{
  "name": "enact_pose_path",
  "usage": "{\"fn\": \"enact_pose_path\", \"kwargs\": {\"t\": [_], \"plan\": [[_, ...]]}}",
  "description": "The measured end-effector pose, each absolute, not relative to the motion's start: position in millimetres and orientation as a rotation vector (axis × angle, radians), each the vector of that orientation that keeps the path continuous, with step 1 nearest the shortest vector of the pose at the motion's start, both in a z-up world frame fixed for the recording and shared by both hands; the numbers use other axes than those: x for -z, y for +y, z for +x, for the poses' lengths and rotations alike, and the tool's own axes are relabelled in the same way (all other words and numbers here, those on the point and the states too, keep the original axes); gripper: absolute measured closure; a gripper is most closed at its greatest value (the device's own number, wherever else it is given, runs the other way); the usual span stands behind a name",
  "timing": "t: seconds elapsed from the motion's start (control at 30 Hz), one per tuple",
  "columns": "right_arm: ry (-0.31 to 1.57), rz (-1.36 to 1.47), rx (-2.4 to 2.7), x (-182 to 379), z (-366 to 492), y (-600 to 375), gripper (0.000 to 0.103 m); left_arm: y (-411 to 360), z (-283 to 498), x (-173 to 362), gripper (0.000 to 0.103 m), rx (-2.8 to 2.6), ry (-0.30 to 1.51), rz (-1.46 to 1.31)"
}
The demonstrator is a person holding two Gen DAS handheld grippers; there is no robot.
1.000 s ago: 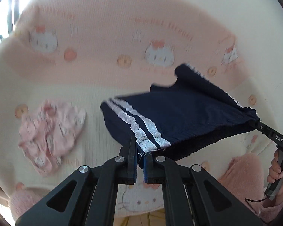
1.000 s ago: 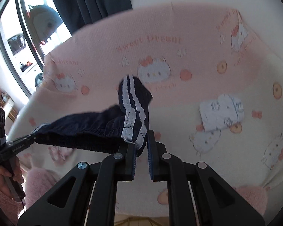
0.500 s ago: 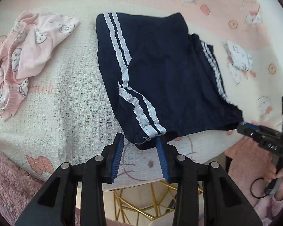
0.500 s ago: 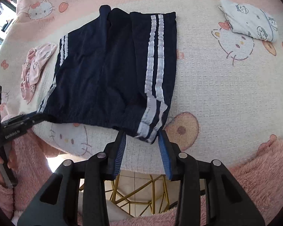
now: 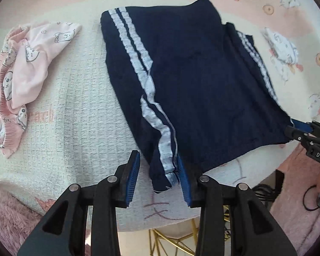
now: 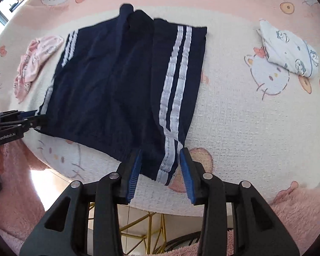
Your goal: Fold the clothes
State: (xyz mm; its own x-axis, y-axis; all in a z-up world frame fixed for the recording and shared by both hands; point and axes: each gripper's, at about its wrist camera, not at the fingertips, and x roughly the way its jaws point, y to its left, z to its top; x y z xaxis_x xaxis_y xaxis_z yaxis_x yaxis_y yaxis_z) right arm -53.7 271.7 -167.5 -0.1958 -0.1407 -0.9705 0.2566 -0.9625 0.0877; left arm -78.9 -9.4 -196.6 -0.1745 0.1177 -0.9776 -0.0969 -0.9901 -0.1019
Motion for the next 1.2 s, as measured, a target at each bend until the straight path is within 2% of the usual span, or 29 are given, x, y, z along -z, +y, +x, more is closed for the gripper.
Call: {"fn": "enact_pose_path", "kwargs": {"t": [0.1,0.27,0.43,0.5,0.57,0.6,0.63,0.77,0.87,0.93,1.0,1.03,1.07,1.2], "plan": [[0.169,1.860,2.275,187.1,-58.0,281.1,0.066,-22.3,-79.0,192.4,0.066,-2.382,-0.114,-1.908],[-0.009,1.759,2.374,169.8,-59.3,296.7,0.066,-33.1,-76.1,179.7,0.066,-2.370,-0.312,-1.814],[-0.001,1.792,2.306,176.9,-58.6,291.6,0.066,-57.4,-72.2,180.2,0.066,-2.254,-0.763,-1.697],[-0.014,1.846,2.302,185.1,-58.5,294.4,0.066,-60.5,-72.5,180.4,0.066,-2.291,-0.732,-1.732],[-0.043,1.849,2.342,181.3,-61.2,300.2,0.066,-43.9,-71.2,188.8,0.066,-2.353,-0.524,-1.852],[0.004,1.855,2.393,178.4,-62.7,301.9,0.066,-37.1,-69.9,192.7,0.066,-2.360,-0.461,-1.893],[0.059,1.861,2.435,176.2,-64.0,302.9,0.066,-34.6,-68.4,195.3,0.066,-2.349,-0.461,-1.908],[-0.137,1.855,2.350,173.0,-64.5,312.4,0.066,-35.2,-65.6,189.1,0.066,-2.305,-0.626,-1.840],[-0.200,1.845,2.292,172.2,-63.5,311.8,0.066,-25.9,-65.6,197.2,0.066,-2.276,-0.564,-1.910],[-0.169,1.843,2.266,172.9,-66.0,305.6,0.064,-16.7,-64.0,195.0,0.066,-2.299,-0.508,-1.908],[-0.073,1.826,2.289,170.5,-67.9,297.5,0.071,-6.3,-63.0,191.6,0.068,-2.304,-0.449,-1.906],[-0.022,1.818,2.307,168.5,-68.0,294.4,0.088,-2.2,-62.1,190.5,0.084,-2.290,-0.452,-1.897],[0.030,1.810,2.324,166.4,-68.1,291.4,0.095,1.6,-60.8,189.0,0.093,-2.285,-0.449,-1.890],[0.026,1.779,2.352,149.6,-64.4,293.1,0.098,8.2,-53.9,179.1,0.094,-2.307,-0.410,-1.870]]}}
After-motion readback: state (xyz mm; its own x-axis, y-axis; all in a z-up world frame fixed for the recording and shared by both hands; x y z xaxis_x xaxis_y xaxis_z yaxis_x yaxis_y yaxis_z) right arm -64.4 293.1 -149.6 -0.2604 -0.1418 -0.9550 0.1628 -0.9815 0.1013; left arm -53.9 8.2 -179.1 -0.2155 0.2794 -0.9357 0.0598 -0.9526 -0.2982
